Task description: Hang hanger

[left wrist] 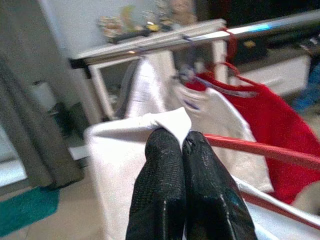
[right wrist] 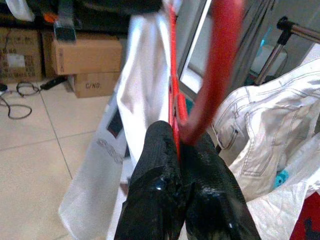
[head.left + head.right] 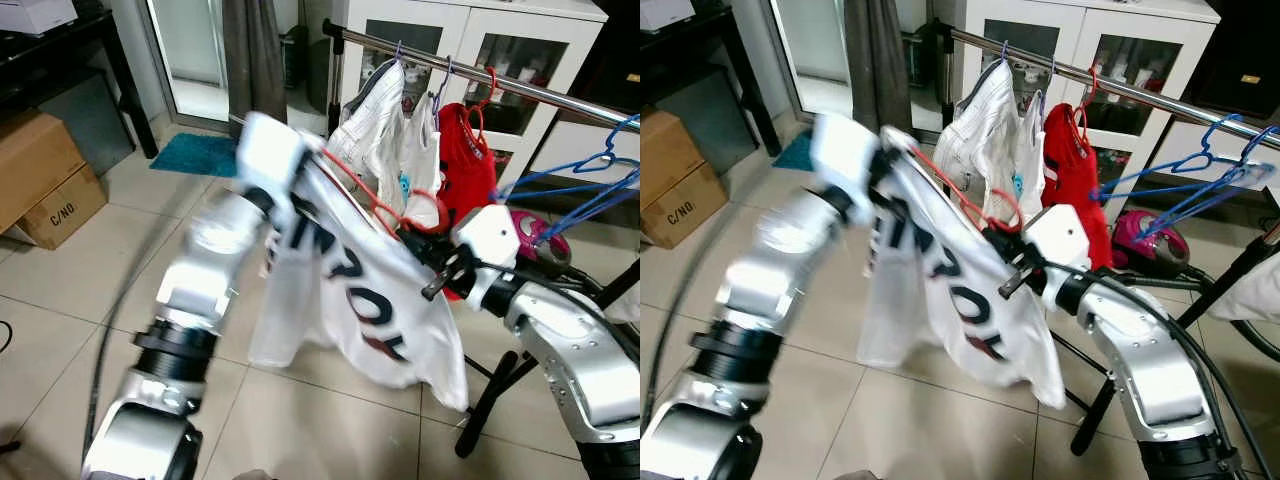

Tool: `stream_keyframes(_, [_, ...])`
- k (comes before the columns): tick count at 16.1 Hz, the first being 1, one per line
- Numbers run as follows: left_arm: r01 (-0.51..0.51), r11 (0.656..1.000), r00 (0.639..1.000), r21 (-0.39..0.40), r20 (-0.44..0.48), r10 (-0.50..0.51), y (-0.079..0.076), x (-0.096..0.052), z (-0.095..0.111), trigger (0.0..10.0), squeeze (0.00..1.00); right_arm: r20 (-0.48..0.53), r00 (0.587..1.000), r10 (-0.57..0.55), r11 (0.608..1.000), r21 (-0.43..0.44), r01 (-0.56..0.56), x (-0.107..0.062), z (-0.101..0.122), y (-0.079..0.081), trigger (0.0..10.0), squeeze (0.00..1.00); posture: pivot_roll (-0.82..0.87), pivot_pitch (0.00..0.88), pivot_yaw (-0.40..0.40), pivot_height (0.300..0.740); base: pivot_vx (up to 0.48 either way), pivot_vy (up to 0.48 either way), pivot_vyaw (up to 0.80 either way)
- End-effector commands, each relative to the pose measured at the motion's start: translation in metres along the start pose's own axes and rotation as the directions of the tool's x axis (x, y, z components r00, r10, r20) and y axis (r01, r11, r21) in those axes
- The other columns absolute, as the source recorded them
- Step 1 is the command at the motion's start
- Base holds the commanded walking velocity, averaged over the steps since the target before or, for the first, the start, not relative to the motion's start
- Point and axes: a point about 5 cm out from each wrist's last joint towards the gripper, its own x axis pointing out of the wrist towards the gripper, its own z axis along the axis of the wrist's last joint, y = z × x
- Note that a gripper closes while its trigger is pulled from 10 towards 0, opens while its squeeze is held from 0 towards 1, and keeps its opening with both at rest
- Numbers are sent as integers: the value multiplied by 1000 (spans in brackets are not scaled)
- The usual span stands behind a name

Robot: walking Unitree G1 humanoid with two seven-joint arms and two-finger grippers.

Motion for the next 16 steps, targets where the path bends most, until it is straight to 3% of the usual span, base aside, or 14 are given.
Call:
stream_keyframes(1, [53,997,998,55,28,-55,-11,5,9,0,0,18,1000,1,999,-34,-1,3,7,0,0,0,6,0,21,740,0,0,0])
stream_keyframes(3, [57,995,998,86,-6,-57,-22,14,2,0,0,13,999,36,994,-104,-35,8,15,7,0,0,-6,0,24,740,0,0,0])
stream_keyframes(6, [5,990,1000,141,21,-8,-9,18,12,0,0,-106,990,94,965,-233,-117,5,4,16,0,0,-8,0,25,740,0,0,0])
stream_keyframes(9, [-45,985,998,169,39,39,9,16,19,0,0,-169,981,98,966,-219,-135,-2,-10,16,0,0,-3,0,23,740,0,0,0])
stream_keyframes(10, [-71,982,997,173,43,64,17,15,20,0,0,-192,977,93,966,-219,-135,-4,-14,15,0,0,-3,0,22,740,0,0,0])
stream_keyframes(11, [-121,973,993,199,41,115,36,10,22,0,0,-226,972,68,973,-202,-115,-10,-21,11,0,0,2,0,18,740,0,0,0])
stream_keyframes(14, [-157,962,988,224,37,153,58,1,24,0,0,-281,959,32,976,-198,-91,-16,-30,4,0,0,2,0,18,740,0,0,0])
stream_keyframes(16, [-175,962,984,210,9,177,66,-5,15,0,0,-248,969,3,983,-176,-48,-17,-26,-2,0,0,4,0,17,740,0,0,0])
